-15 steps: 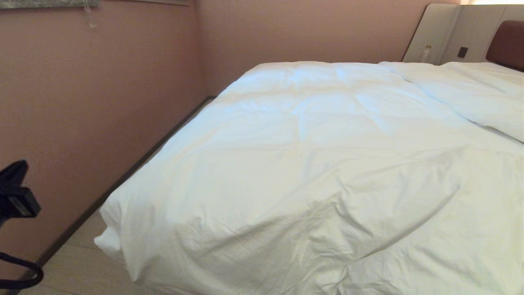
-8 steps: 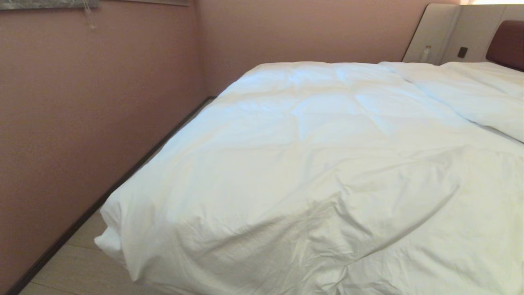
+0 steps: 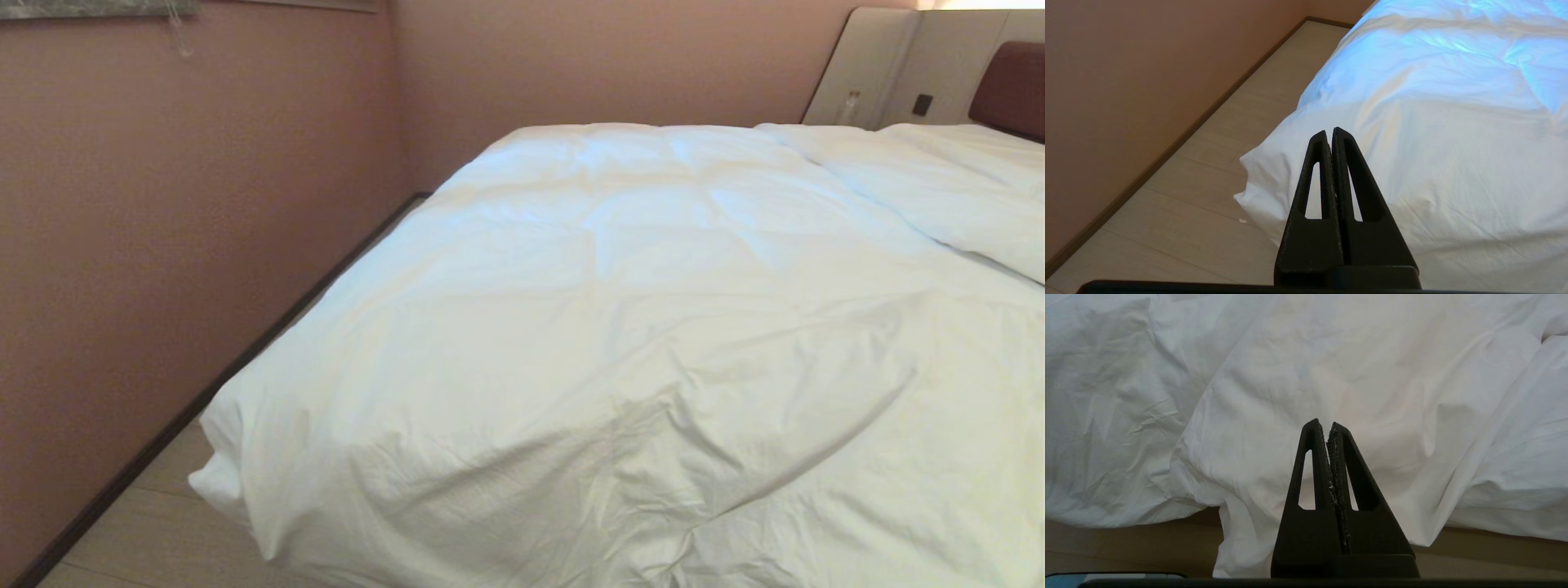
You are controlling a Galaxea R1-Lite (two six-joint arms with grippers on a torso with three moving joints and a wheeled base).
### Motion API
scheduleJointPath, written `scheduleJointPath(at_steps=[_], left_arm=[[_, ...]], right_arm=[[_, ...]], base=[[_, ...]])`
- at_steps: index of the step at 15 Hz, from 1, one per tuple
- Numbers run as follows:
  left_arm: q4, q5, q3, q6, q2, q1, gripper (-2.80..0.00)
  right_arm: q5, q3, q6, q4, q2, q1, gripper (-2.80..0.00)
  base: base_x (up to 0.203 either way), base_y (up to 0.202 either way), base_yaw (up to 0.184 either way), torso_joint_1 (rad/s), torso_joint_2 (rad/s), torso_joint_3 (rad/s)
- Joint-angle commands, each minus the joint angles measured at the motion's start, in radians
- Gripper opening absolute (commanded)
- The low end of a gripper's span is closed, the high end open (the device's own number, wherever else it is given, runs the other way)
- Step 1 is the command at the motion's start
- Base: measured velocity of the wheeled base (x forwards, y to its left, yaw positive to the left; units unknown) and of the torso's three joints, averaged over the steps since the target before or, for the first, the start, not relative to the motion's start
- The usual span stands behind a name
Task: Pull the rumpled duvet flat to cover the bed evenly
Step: Hold the folded corner of the quilt
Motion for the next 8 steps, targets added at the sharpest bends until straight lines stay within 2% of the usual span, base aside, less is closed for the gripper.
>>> scheduleJointPath(at_steps=[1, 6, 8], left_arm=[[0.007, 0.003, -0.001, 0.0, -0.035, -0.012, -2.8], [0.152, 0.005, -0.022, 0.01, -0.152, -0.051, -2.8], [0.242, 0.004, -0.048, 0.045, -0.218, -0.067, -2.8]], right_arm=[[0.0, 0.0, 0.0, 0.0, 0.001, 0.0, -2.8], [0.0, 0.0, 0.0, 0.0, 0.001, 0.0, -2.8], [0.0, 0.0, 0.0, 0.0, 0.001, 0.0, -2.8]], base=[[0.0, 0.0, 0.0, 0.0, 0.0, 0.0], [0.0, 0.0, 0.0, 0.0, 0.0, 0.0], [0.0, 0.0, 0.0, 0.0, 0.0, 0.0]])
